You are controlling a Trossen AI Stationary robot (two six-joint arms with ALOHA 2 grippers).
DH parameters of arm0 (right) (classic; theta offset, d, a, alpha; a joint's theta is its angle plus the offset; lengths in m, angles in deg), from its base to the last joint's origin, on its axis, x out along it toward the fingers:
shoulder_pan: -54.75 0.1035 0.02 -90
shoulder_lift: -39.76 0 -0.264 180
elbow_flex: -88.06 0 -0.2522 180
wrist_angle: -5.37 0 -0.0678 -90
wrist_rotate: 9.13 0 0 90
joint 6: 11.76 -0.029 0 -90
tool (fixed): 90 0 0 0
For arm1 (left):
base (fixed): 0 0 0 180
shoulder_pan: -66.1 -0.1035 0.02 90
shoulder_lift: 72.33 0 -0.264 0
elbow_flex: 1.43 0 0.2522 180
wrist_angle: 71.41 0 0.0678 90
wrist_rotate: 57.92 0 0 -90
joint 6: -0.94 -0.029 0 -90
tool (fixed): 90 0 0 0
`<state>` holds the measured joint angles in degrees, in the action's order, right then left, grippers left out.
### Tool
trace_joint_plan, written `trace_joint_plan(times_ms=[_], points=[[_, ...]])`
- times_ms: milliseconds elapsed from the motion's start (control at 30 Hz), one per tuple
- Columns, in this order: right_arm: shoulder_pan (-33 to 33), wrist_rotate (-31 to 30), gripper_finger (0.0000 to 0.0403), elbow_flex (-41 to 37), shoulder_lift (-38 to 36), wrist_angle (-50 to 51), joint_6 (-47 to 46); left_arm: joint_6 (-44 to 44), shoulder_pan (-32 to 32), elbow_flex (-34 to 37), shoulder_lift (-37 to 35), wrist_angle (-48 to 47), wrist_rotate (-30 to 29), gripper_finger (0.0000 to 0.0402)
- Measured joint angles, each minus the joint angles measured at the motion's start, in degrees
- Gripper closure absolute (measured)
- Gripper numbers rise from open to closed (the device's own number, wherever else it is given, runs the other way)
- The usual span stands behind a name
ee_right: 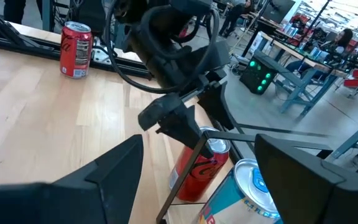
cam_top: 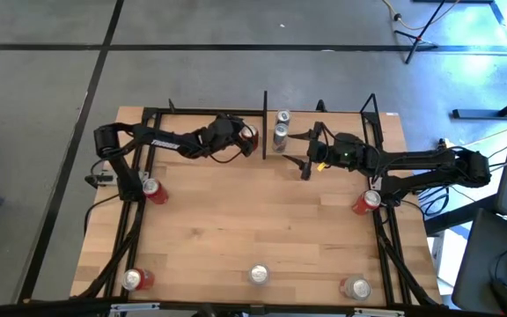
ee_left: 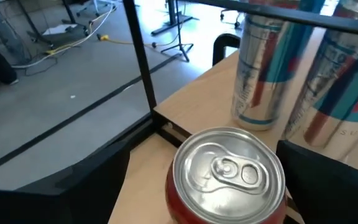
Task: Place canned beverage on shelf
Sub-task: Put the red black soda can on the shelf
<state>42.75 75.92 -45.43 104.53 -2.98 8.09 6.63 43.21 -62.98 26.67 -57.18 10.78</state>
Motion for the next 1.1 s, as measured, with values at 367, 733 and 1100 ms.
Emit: trace_joint_plan(times_ms=[367,733,1100], points=[[0.0,0.0,0.0107,0.0,0.0,-0.4,0.0,2.3,-0.9,0.0,0.0,-2.1,5.8,0.0015],[0.0,0.0,0.0107,0.0,0.0,-0.5,0.0,1.4,-1.4,0.0,0.0,-4.0,5.8,0.0057],[0.0,0.0,0.0107,0.0,0.0,-0.3,-0.2,-1.5,-0.4,0.0,-0.8,-5.1,10.2,0.0172]])
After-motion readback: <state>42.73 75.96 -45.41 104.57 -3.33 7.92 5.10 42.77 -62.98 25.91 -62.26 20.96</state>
